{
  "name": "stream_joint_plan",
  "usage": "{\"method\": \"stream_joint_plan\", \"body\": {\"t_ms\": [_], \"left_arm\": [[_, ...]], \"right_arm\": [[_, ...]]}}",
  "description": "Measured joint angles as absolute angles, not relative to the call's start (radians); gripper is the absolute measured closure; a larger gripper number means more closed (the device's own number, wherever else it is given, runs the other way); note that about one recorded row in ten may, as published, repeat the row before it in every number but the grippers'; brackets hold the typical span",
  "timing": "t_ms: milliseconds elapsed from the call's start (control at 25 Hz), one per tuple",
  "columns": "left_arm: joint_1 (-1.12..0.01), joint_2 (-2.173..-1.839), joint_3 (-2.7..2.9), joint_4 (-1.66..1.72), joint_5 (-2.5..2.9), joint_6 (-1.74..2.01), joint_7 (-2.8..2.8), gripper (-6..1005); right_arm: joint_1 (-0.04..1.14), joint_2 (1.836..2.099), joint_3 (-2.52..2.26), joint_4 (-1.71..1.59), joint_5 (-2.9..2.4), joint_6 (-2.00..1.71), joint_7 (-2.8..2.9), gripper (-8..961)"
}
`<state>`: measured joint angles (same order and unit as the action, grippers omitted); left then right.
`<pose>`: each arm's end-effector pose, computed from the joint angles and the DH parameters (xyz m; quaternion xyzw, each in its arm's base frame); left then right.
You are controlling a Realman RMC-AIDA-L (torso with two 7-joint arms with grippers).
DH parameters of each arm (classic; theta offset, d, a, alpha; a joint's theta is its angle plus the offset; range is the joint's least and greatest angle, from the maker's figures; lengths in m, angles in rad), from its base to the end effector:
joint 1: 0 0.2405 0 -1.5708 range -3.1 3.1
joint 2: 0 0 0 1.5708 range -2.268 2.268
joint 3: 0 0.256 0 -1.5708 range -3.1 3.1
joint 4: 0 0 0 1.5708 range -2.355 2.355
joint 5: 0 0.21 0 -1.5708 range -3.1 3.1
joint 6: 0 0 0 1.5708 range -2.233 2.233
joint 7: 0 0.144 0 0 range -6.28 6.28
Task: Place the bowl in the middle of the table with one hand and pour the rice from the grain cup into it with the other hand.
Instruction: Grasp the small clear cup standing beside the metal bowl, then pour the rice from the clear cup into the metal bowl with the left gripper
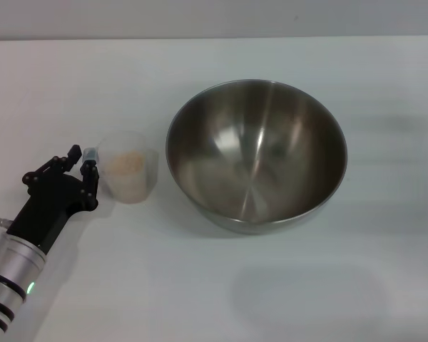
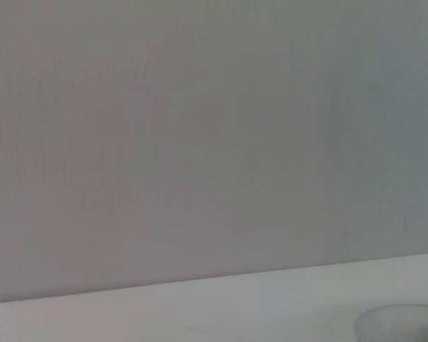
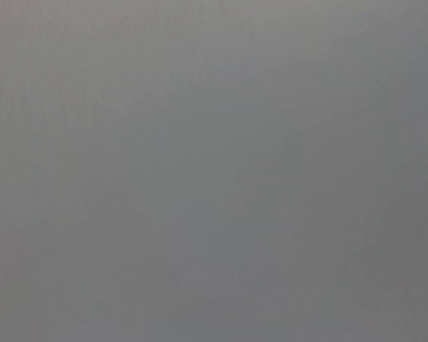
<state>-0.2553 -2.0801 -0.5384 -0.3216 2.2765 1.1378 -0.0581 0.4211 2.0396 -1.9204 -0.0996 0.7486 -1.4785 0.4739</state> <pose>-0.3242 0.2608 -0.0762 -0.7744 -0.2374 -0.2711 0.5200 0.3384 0.3186 0.0722 -0.5275 0.2332 0.4834 0.6585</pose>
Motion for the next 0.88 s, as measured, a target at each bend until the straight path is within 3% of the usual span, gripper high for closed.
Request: {"method": "stream_joint_plan", "body": {"t_ms": [120, 480, 880], "left_arm": [[-0.258, -2.08, -0.538, -0.322, 2.276, 1.134, -0.058, 575], [-0.27, -2.08, -0.546, -0.333, 2.277, 1.145, -0.053, 953], [-0.385, -2.08, -0.583, -0.338, 2.297, 1.4, 0.348, 970]], "right_arm": [[0.422, 2.039, -1.92, -0.1, 0.749, -1.479, 0.474, 413], [0.422, 2.039, -1.92, -0.1, 0.749, -1.478, 0.474, 412], [0.422, 2.032, -1.919, -0.098, 0.749, -1.484, 0.474, 412]]}}
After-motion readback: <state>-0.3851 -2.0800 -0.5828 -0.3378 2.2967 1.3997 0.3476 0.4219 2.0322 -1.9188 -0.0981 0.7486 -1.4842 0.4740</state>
